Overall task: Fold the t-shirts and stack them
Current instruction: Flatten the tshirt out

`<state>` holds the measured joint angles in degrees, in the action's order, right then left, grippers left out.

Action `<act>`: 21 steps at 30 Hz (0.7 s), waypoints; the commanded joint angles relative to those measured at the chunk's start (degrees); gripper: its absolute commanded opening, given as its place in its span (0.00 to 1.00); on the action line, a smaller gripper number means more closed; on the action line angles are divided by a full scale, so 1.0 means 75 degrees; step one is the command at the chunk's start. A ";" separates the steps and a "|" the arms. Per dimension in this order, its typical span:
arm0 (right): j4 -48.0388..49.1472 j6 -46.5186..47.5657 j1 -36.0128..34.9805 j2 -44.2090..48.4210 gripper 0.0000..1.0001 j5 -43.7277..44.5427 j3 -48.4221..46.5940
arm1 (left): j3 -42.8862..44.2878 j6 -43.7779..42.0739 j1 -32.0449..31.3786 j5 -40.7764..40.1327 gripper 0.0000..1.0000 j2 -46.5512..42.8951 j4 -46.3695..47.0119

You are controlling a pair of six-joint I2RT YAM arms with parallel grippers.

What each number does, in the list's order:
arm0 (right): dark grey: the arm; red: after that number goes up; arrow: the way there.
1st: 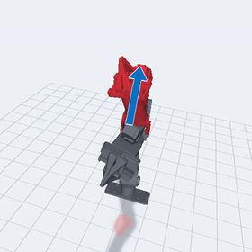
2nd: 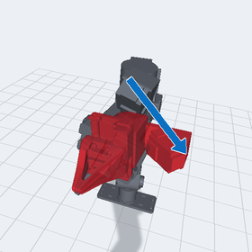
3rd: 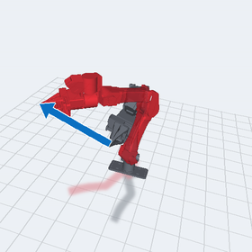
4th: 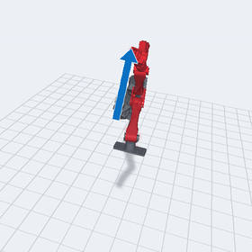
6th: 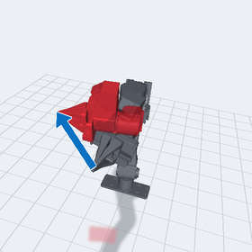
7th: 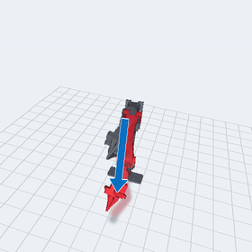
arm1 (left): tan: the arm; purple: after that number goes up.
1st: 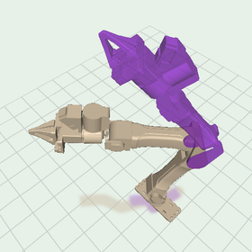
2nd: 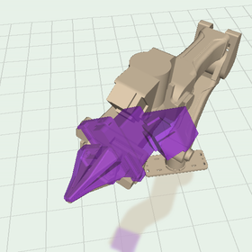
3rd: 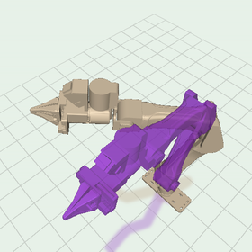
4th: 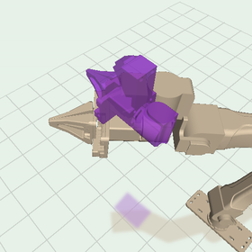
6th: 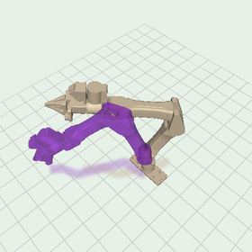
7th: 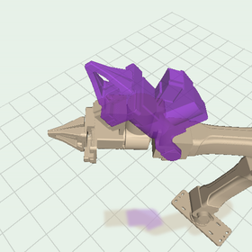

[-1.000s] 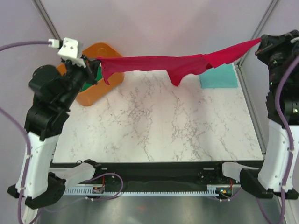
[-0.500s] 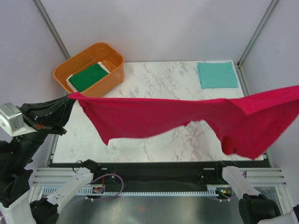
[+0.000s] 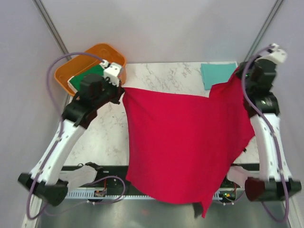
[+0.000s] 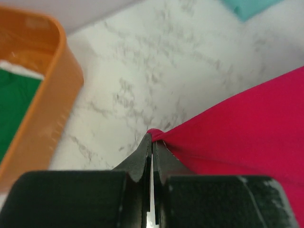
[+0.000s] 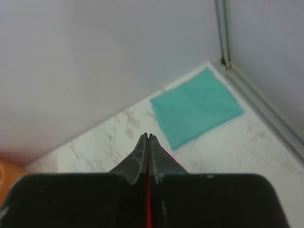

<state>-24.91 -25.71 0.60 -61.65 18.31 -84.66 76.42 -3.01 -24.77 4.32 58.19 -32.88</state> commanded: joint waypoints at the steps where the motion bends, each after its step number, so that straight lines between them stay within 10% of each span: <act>1: 0.2566 -0.0063 -0.0022 -0.0672 0.00 -0.1381 0.1383 | -0.0590 -0.0712 0.0442 -0.0330 0.02 0.0735 0.0199; 21: 0.5829 -0.1317 -0.0478 -0.8197 0.00 -0.4093 -0.1062 | 0.1013 -0.1837 0.2014 -0.0761 0.02 0.5810 0.1549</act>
<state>13.74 -34.11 -2.55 -120.55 -9.17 -86.83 79.70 -12.78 -9.67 1.26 100.66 -25.08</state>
